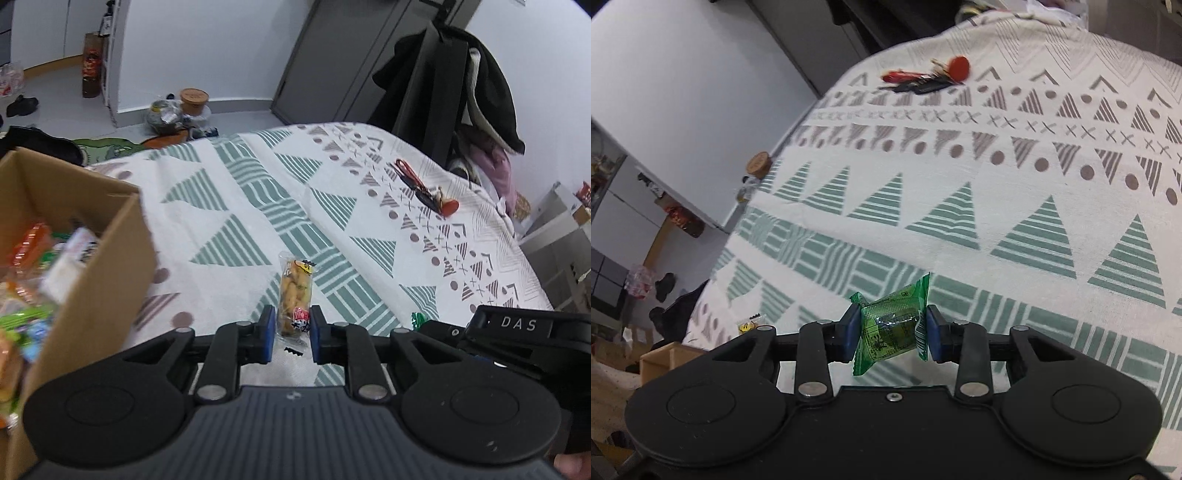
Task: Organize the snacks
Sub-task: 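Carry the peanut snack to the box with the left tool while the right carries the green candy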
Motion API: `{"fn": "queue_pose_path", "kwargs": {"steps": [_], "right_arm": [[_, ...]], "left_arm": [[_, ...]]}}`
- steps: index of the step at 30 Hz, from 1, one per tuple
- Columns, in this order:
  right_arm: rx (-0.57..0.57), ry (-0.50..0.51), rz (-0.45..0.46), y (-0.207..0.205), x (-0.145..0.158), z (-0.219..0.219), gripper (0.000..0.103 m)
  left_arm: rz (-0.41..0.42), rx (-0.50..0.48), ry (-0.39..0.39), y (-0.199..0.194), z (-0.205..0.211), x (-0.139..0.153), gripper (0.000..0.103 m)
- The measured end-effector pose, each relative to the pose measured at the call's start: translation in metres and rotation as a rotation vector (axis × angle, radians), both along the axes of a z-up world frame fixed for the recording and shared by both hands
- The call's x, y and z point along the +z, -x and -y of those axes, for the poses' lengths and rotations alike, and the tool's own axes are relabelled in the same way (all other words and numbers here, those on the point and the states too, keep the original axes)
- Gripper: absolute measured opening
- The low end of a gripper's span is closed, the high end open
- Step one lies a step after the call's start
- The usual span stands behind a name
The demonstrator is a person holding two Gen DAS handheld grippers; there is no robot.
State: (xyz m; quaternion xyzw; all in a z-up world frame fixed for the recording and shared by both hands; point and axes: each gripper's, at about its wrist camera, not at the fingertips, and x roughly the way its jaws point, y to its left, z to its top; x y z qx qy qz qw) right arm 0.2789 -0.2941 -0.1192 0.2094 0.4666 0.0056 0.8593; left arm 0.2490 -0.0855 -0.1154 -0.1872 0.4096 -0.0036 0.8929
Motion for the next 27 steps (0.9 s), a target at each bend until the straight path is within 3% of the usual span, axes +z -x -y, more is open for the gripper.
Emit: {"fn": "queue_pose_path", "kwargs": {"steps": [14, 27], "right_arm": [[0.077, -0.029, 0.137, 0.046, 0.044, -0.028, 0.035], [0.137, -0.053, 0.218, 0.074, 0.073, -0.051, 0.035]], "left_arm": [[0.055, 0.087, -0.031, 0.052, -0.04, 0.053, 0.018], [0.069, 0.138, -0.031, 0.08, -0.075, 0.077, 0.018]]}}
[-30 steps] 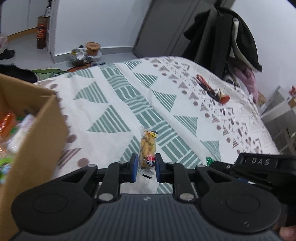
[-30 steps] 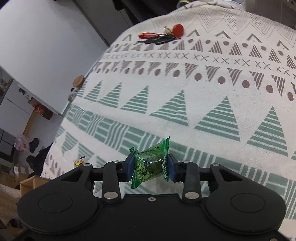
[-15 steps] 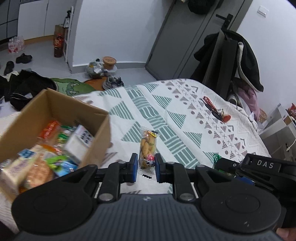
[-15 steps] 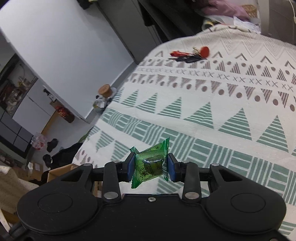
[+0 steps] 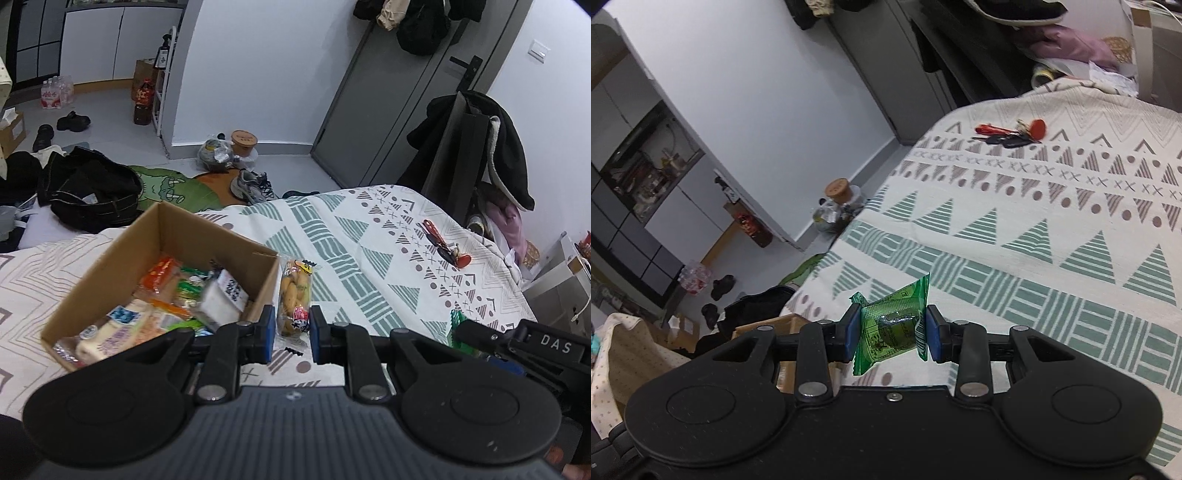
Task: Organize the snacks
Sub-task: 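Carry the peanut snack to the box with the left tool while the right carries the green candy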
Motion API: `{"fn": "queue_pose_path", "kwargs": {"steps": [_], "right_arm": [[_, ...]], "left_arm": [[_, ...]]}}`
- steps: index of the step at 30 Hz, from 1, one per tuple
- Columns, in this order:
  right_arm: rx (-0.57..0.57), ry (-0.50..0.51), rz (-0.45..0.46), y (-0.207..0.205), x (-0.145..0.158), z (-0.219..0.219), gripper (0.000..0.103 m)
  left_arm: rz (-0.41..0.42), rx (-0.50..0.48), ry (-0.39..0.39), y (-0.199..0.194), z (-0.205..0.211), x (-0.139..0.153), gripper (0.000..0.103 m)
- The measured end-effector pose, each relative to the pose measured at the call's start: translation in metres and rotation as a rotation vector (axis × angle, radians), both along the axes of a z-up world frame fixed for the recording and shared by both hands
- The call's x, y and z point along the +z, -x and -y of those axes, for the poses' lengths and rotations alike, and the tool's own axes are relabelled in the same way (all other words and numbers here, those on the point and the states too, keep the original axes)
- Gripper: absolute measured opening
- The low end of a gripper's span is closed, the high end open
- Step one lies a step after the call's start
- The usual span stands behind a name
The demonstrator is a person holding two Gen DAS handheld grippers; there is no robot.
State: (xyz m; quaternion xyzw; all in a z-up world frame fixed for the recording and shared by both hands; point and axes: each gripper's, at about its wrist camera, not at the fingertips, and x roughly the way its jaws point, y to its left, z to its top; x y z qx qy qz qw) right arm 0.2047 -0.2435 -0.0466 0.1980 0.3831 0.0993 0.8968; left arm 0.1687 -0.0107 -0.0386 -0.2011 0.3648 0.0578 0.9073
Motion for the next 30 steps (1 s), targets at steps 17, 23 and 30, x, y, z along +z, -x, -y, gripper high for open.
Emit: {"fn": "queue_pose_path", "kwargs": {"steps": [17, 23, 30], "right_arm": [[0.077, -0.054, 0.055, 0.003, 0.017, -0.034, 0.035], [0.134, -0.054, 0.045, -0.001, 0.011, -0.061, 0.035], [0.201, -0.036, 0.018, -0.009, -0.003, -0.096, 0.035]], "left_arm": [[-0.042, 0.036, -0.058, -0.002, -0.05, 0.021, 0.018], [-0.065, 0.058, -0.038, -0.004, -0.071, 0.009, 0.018], [-0.081, 0.087, -0.001, -0.011, -0.094, -0.009, 0.018]]}}
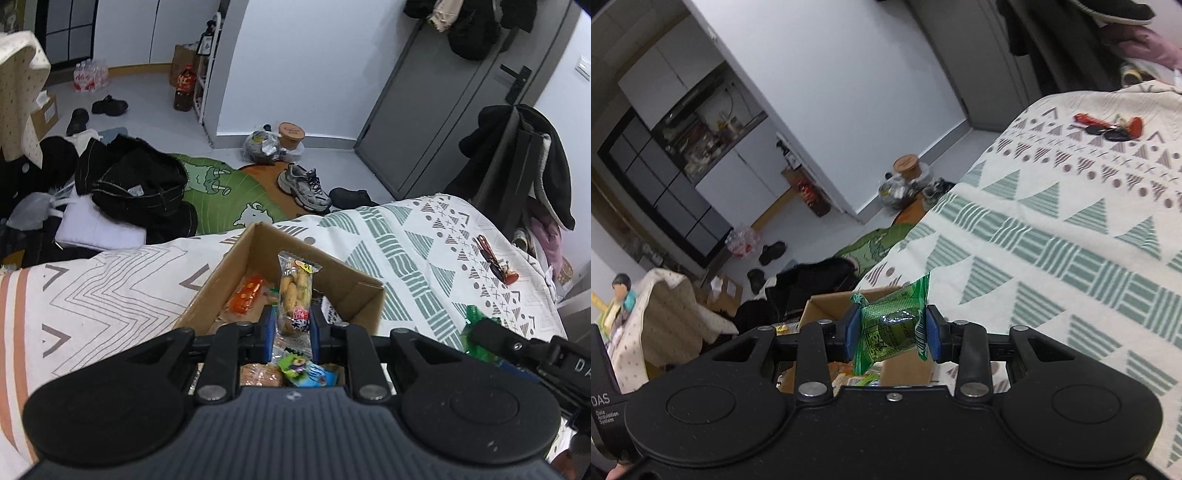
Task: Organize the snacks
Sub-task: 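Carry the peanut snack to the box with the left tool while the right carries the green candy, then open both tools to drop the peanut snack and green candy into the box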
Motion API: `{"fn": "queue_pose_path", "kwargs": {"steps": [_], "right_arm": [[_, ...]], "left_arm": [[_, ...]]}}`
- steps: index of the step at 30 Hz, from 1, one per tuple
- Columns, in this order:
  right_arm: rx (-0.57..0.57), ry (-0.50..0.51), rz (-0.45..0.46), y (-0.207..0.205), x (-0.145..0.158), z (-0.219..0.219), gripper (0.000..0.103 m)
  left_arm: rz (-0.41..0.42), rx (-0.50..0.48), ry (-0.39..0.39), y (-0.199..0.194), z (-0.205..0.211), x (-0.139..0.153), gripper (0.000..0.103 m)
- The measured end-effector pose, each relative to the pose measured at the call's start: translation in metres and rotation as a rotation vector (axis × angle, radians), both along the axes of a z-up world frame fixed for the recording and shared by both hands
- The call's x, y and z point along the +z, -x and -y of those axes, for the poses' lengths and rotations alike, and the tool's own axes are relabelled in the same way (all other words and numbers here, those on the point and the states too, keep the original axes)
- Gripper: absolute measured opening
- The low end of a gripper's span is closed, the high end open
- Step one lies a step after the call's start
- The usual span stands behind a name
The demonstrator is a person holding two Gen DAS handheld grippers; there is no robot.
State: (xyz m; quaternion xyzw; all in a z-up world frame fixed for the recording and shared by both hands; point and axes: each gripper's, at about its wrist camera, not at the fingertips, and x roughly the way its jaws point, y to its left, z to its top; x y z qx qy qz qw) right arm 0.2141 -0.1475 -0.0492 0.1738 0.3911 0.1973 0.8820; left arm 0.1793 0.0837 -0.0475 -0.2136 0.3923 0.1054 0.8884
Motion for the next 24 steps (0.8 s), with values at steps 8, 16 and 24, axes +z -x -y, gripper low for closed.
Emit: {"fn": "queue_pose_path", "kwargs": {"steps": [8, 16, 24], "right_arm": [[0.041, -0.005, -0.016, -0.016, -0.01, -0.028, 0.035], [0.075, -0.011, -0.044, -0.029, -0.021, -0.058, 0.035], [0.148, -0.073, -0.052, -0.029, -0.021, -0.075, 0.054]], "left_arm": [[-0.03, 0.009, 0.031, -0.015, -0.023, -0.015, 0.022], [-0.056, 0.017, 0.05, -0.015, -0.048, -0.015, 0.022], [-0.076, 0.035, 0.041, -0.007, -0.064, -0.01, 0.033]]}}
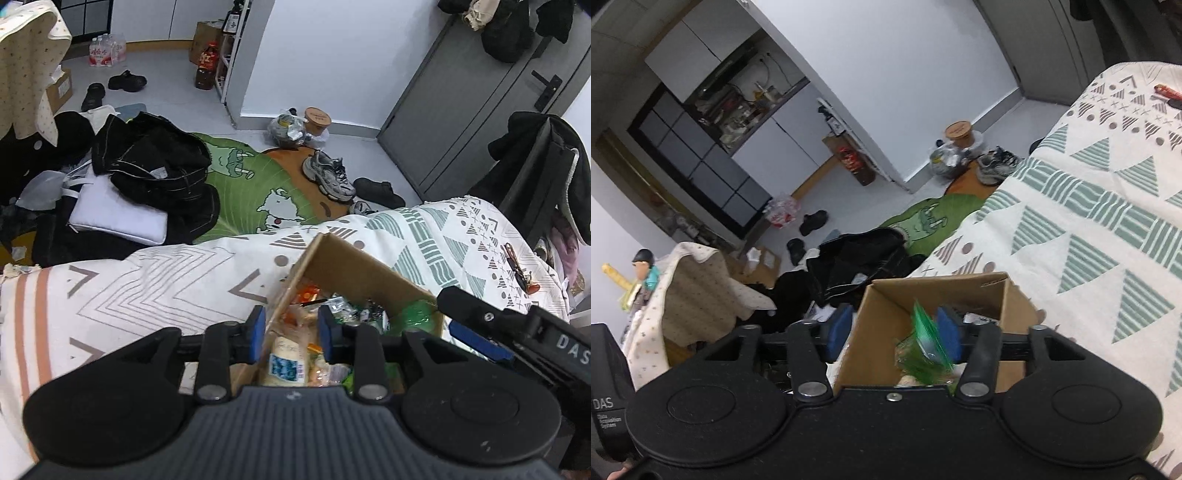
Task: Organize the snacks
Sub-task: 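Open both tools to drop the peanut snack and green candy into the box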
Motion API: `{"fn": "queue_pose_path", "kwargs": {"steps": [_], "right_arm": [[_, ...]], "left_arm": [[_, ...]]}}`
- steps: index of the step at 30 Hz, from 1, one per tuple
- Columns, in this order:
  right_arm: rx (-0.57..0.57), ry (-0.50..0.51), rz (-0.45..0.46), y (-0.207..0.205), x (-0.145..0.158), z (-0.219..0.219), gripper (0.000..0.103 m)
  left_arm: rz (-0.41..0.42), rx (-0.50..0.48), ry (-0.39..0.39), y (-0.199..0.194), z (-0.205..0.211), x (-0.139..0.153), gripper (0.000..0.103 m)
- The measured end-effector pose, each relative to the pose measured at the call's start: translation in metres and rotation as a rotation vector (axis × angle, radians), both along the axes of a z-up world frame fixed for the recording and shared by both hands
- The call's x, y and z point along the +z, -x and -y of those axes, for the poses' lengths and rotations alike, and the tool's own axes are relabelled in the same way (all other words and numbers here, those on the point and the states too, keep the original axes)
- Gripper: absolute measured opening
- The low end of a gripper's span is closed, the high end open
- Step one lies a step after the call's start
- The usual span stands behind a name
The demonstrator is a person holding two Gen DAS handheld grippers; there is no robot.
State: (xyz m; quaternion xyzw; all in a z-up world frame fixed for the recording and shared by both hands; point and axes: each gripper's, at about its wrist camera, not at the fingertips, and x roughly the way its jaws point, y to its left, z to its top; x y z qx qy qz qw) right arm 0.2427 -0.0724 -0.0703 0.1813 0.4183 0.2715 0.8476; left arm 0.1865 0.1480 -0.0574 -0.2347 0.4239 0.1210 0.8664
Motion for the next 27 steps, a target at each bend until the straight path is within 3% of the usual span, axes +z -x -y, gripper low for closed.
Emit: {"fn": "queue_pose_path", "kwargs": {"steps": [4, 10, 16, 27], "right_arm": [[-0.039, 0.018, -0.019, 0.002, 0.001, 0.009, 0.055], [-0.073, 0.042, -0.009, 0.014, 0.011, 0.024, 0.056], [-0.088, 0.081, 0.022, 0.034, 0.025, 0.039, 0.062], [-0.185, 0.155, 0.083, 0.07, 0.054, 0.082, 0.092]], "left_arm": [[0.008, 0.018, -0.017, 0.009, -0.003, 0.007, 0.054], [0.024, 0.034, -0.044, 0.022, -0.002, 0.019, 0.074], [0.041, 0.023, -0.054, 0.035, 0.008, 0.03, 0.079], [0.059, -0.014, -0.077, 0.059, 0.039, 0.049, 0.086]]}}
